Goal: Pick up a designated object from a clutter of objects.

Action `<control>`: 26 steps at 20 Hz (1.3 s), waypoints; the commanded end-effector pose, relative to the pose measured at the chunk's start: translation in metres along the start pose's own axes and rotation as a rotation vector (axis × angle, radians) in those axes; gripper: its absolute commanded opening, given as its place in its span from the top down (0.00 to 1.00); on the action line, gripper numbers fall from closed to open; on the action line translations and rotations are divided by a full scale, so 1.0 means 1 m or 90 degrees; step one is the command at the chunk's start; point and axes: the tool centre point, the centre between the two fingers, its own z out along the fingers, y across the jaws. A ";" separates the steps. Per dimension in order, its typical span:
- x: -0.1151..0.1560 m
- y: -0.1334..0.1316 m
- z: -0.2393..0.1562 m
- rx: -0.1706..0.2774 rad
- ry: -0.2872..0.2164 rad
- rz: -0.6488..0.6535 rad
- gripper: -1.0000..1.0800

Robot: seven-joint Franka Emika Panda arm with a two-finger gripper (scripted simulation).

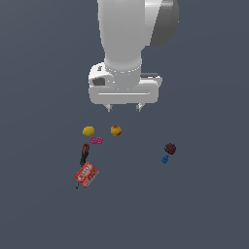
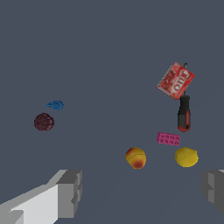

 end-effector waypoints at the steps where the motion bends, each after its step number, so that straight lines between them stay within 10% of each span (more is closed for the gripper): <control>1: -0.001 0.000 0.000 0.002 -0.001 -0.002 0.04; 26: 0.031 -0.045 0.047 -0.005 0.006 0.141 0.04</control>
